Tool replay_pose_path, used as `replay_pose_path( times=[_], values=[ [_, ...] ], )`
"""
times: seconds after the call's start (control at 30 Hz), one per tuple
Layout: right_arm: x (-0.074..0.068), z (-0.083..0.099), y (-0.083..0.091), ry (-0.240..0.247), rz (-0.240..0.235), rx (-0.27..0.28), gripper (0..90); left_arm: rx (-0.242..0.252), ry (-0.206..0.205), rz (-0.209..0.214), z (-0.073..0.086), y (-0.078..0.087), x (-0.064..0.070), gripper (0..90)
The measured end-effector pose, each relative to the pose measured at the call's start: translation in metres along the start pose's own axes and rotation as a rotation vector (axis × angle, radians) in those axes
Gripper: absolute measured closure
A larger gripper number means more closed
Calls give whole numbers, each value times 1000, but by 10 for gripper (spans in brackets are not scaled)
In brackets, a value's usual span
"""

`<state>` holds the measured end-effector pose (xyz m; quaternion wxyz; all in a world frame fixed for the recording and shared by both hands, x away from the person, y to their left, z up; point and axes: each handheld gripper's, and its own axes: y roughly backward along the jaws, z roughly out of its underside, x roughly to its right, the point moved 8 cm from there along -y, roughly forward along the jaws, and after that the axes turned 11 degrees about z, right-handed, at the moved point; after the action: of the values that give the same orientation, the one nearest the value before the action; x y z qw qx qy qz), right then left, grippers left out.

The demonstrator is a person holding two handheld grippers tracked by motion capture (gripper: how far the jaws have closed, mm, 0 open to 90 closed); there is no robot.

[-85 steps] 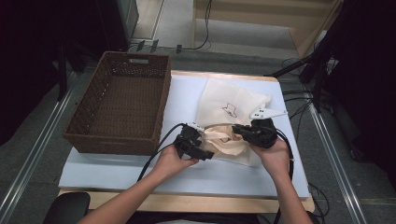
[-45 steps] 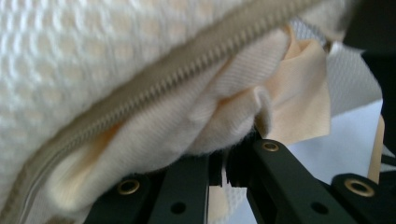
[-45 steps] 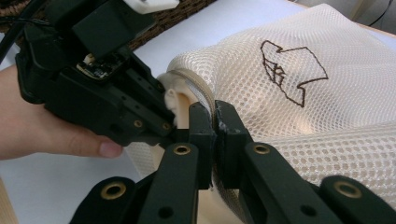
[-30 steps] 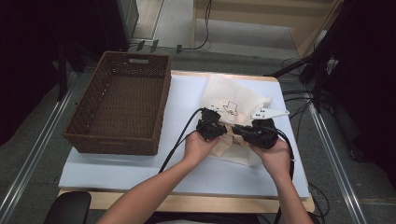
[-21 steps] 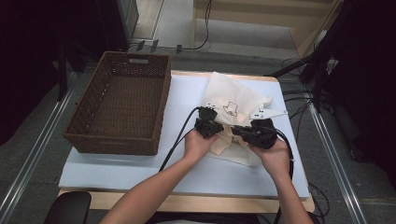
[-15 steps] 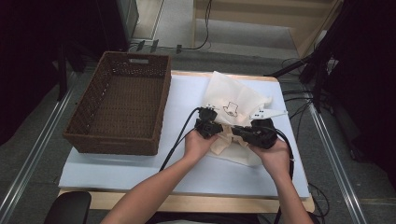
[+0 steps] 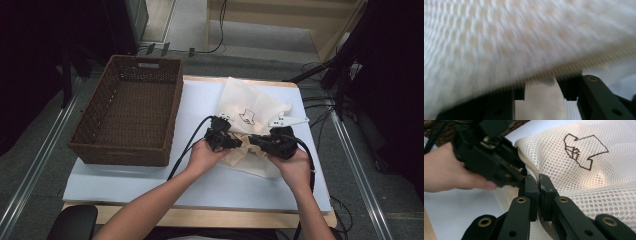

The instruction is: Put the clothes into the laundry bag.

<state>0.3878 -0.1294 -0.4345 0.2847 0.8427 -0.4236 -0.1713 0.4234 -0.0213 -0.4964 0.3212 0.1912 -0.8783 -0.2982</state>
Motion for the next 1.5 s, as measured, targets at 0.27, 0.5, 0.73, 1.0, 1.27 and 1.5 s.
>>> replay_pose_path(
  times=[0.27,0.5,0.73,1.0,1.27,1.5],
  values=[
    [1,-1,1,-5,7,5,882,-33,-42,25,13,14,14,449],
    [2,0,2,-13,10,3,881,-28,-32,49,25,34,13,410],
    [2,-1,2,-10,9,4,881,-40,-7,38,43,42,3,396],
    [1,-1,1,-8,8,2,881,-68,-6,3,57,31,-4,394],
    [2,0,1,-6,8,4,881,-61,-9,-1,57,19,-3,447],
    [1,0,1,-6,6,3,881,-63,-28,17,54,10,1,701]
  ],
)
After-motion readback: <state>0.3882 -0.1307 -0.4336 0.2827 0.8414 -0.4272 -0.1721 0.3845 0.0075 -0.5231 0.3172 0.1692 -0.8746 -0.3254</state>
